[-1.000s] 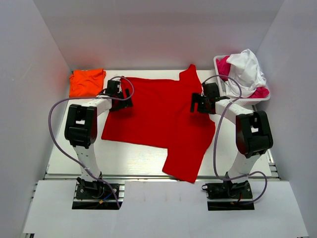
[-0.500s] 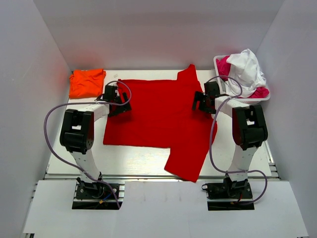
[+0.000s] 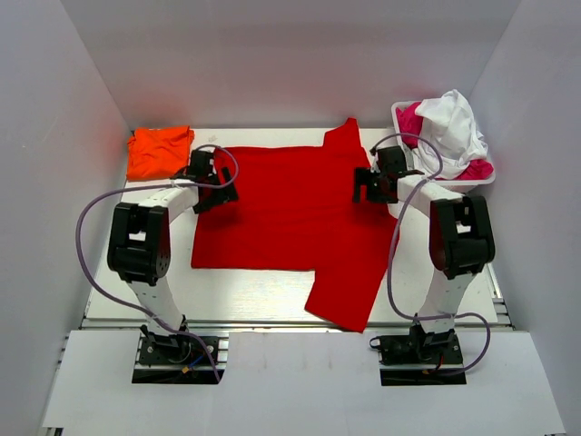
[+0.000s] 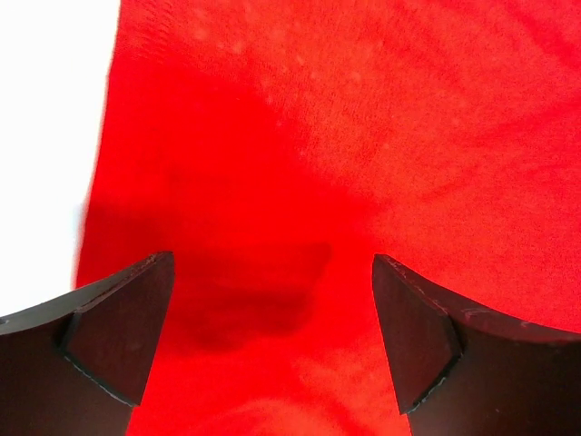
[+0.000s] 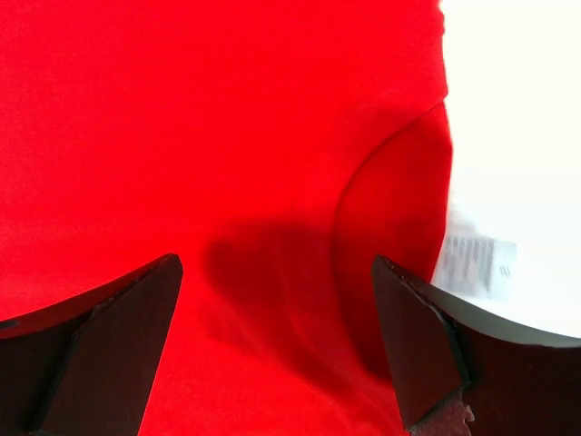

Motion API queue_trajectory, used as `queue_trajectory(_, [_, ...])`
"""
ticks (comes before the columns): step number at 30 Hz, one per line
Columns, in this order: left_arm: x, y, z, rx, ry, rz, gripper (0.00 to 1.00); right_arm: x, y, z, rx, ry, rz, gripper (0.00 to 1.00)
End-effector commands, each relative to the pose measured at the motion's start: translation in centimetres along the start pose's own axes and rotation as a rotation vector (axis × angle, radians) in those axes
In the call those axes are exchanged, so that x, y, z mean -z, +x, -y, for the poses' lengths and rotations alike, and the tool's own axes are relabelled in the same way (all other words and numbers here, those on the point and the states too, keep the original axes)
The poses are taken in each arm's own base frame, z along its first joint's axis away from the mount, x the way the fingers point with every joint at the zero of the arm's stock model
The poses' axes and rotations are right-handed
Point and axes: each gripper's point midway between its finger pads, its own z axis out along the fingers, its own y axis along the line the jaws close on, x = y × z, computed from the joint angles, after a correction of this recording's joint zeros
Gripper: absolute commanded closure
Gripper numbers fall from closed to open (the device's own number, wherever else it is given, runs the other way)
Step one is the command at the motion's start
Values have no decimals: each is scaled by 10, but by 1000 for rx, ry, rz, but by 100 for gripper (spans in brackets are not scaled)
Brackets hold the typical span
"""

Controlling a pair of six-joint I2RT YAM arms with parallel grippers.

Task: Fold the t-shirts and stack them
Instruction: Flatten out the tshirt, then grap the side of the flattened tshirt closest away from the robot with both arms

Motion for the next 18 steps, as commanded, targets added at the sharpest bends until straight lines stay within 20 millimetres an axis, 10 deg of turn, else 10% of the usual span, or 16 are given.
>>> queue_trajectory(1, [53,-46,6,-10,-7,126,0,50,-38,-28,160,-83,158,10])
queue_trajectory(9, [105,15,-35,160,-156,33,0,106,6,-52,261,-31,200,10])
queue_trajectory(18, [143,112,-79,301,-211,-10,0,143,151,-85,218,-230,-41,10])
